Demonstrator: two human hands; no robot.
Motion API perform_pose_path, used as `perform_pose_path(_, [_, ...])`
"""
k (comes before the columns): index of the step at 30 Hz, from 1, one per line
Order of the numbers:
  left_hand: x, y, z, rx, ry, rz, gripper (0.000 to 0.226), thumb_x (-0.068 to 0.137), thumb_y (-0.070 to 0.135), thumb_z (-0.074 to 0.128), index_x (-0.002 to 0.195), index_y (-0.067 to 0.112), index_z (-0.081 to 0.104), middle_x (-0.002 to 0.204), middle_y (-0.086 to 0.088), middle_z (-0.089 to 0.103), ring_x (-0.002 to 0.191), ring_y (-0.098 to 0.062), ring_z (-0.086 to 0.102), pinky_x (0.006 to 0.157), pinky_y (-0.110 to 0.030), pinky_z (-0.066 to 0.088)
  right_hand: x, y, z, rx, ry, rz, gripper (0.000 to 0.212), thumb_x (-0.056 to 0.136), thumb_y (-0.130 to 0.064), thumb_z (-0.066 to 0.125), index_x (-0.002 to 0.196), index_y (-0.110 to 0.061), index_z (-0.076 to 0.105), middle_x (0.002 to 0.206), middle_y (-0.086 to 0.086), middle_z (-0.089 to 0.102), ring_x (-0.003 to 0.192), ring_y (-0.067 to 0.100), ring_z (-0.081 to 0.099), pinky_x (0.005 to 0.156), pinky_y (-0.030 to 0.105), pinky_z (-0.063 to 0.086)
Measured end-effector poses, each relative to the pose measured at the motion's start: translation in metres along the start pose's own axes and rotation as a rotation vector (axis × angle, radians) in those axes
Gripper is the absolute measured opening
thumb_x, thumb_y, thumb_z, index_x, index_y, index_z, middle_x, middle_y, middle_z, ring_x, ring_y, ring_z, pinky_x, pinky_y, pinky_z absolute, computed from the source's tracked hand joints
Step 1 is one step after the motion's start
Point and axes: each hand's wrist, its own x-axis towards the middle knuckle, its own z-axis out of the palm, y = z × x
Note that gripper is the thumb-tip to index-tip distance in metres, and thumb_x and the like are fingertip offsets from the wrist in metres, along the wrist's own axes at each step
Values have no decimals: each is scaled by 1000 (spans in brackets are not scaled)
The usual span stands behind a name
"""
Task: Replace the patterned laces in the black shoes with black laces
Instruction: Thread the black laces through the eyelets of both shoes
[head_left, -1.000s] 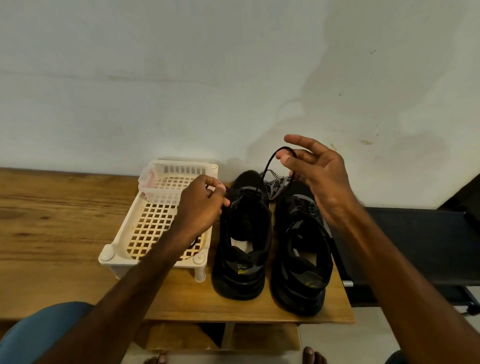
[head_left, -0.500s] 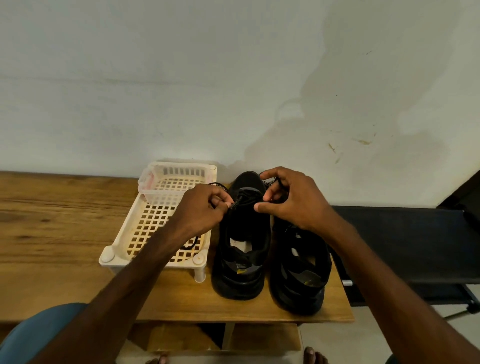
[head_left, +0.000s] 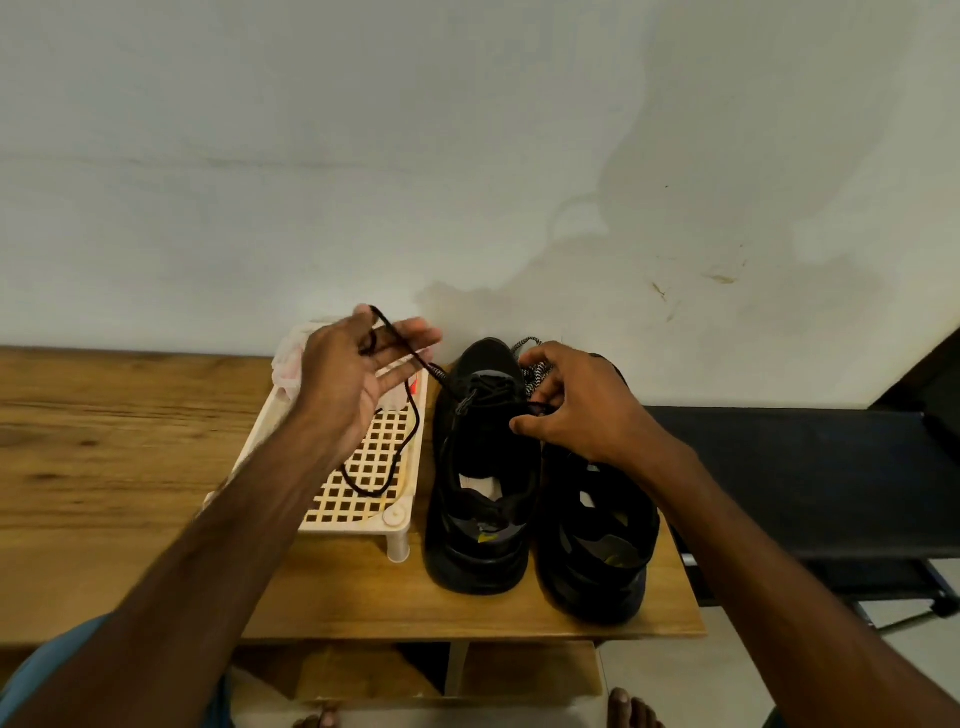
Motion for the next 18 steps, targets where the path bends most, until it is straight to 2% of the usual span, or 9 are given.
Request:
perform_pose_path(2, [2, 3, -4, -157, 29, -42, 18, 109, 16, 38, 95, 12, 49, 67, 0, 55, 54, -11, 55, 60, -28, 56, -1, 1, -1, 52, 16, -15, 73, 73, -34, 92, 136, -28, 56, 82, -8, 72, 78, 6, 69, 84, 32, 59])
perform_pose_path(4, [3, -1, -6, 150, -12, -16, 14, 106, 16, 45, 96, 13, 55, 68, 3, 49, 48, -6, 41, 45, -18, 40, -2, 1, -5, 157, 41, -38, 65, 74, -31, 91, 131, -26, 59, 79, -5, 74, 75, 7, 70, 79, 25, 57])
perform_pose_path(5, [3, -7, -8, 460, -52, 72, 10, 104, 17, 51, 99, 15, 60, 72, 5, 55, 50, -4, 46, 46, -16, 40, -2, 2, -8, 215, 58, -53, 60, 76, -28, 90, 128, -25, 61, 79, -5, 74, 74, 6, 70, 79, 23, 56])
perform_pose_path(7, [2, -20, -11, 1042, -175, 332, 7, 98, 19, 62, 102, 23, 66, 87, 14, 67, 70, 2, 63, 62, -13, 51, -1, 2, -11, 286, 78, -79, 53, 79, -22, 88, 126, -25, 63, 79, -6, 75, 73, 4, 70, 79, 22, 54])
perform_pose_path(9, [-1, -33, -11, 1296, -305, 417, 13, 94, 16, 66, 102, 26, 70, 97, 16, 70, 86, 5, 63, 78, -15, 52, -2, 3, -10, 270, 58, -81, 51, 81, -20, 86, 125, -26, 63, 80, -7, 75, 75, 2, 70, 80, 20, 53])
perform_pose_path(12, [-1, -34, -13, 1344, -356, 371, 18, 90, 14, 69, 100, 27, 74, 97, 13, 73, 89, 4, 64, 86, -27, 56, -3, 3, -8, 168, -7, -68, 35, 86, -23, 81, 119, -25, 67, 86, -8, 75, 79, 1, 70, 78, 16, 55])
perform_pose_path(14, [2, -31, -16, 1355, -353, 390, 16, 88, 18, 72, 98, 30, 76, 92, 14, 74, 86, 1, 67, 86, -36, 59, -4, 6, -11, 105, -59, -68, 21, 93, -21, 74, 114, -24, 73, 97, -11, 74, 89, 0, 69, 86, 18, 55])
perform_pose_path(16, [4, -30, -18, 1352, -343, 404, 11, 89, 24, 72, 95, 31, 77, 92, 14, 75, 85, -2, 68, 86, -40, 59, -4, 10, -15, 59, -128, -70, 23, 96, -10, 68, 113, -23, 75, 105, -11, 74, 98, 0, 68, 92, 21, 55])
perform_pose_path(18, [4, -32, -17, 1358, -316, 386, 7, 90, 28, 70, 92, 31, 76, 90, 15, 74, 86, -2, 67, 86, -41, 58, -5, 12, -14, 20, -183, -77, 29, 91, -2, 70, 111, -22, 76, 100, -9, 75, 94, 1, 69, 90, 23, 58])
